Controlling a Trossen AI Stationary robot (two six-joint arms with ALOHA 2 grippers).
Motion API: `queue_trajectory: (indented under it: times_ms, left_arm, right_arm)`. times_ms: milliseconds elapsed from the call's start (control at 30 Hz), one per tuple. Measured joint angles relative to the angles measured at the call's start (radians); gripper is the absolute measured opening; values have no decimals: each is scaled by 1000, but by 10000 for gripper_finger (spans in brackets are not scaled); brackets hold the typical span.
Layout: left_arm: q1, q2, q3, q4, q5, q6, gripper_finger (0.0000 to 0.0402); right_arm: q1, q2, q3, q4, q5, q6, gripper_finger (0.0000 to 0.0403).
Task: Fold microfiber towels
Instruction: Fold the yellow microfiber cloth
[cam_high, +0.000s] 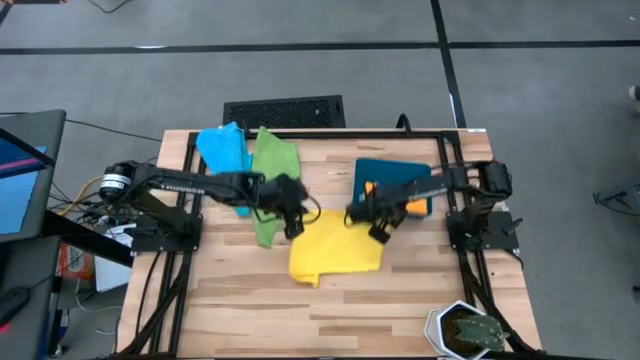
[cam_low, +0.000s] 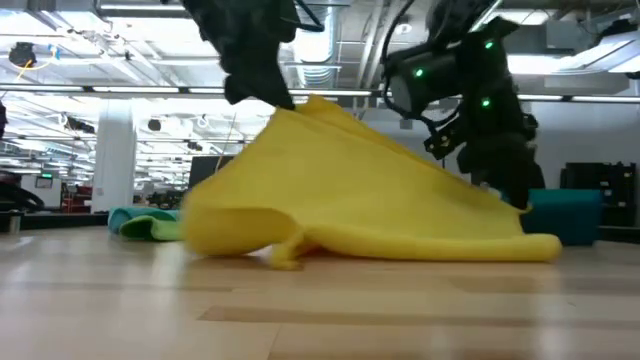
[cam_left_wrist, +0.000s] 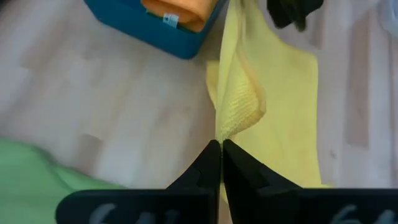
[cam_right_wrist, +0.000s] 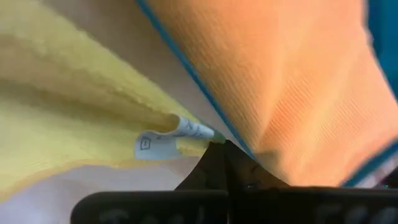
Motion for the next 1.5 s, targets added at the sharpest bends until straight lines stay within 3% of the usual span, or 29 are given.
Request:
queue_trajectory:
  times_ms: [200, 400, 600, 767, 1000, 1100, 1233, 1500]
  left_arm:
    - [141, -3, 88, -57, 86, 88, 0]
    - [158, -3, 247, -240, 83, 166, 0]
    - [77, -8, 442, -423, 67, 166, 0]
    - [-41, -31, 556, -487, -32, 115, 0]
    - [-177, -62, 610, -527, -114, 45, 0]
    - [-190, -65, 610, -578, -223, 65, 0]
    - [-134, -66, 610, -618, -390, 165, 0]
    - [143, -73, 610, -568, -436, 470, 0]
  right_arm:
    - [-143, -125, 55, -33, 43, -25, 3]
    - [-147, -291, 163, -63, 53, 32, 3]
    - [-57, -434, 269, -41, 99, 164, 3]
    - [71, -485, 339, -32, 158, 281, 3]
    - [227, -466, 409, 41, 188, 341, 3]
    - [229, -450, 443, 31, 243, 307, 3]
    - [143, -438, 459, 29, 293, 239, 3]
    - [-52, -436, 458, 146, 463, 37, 3]
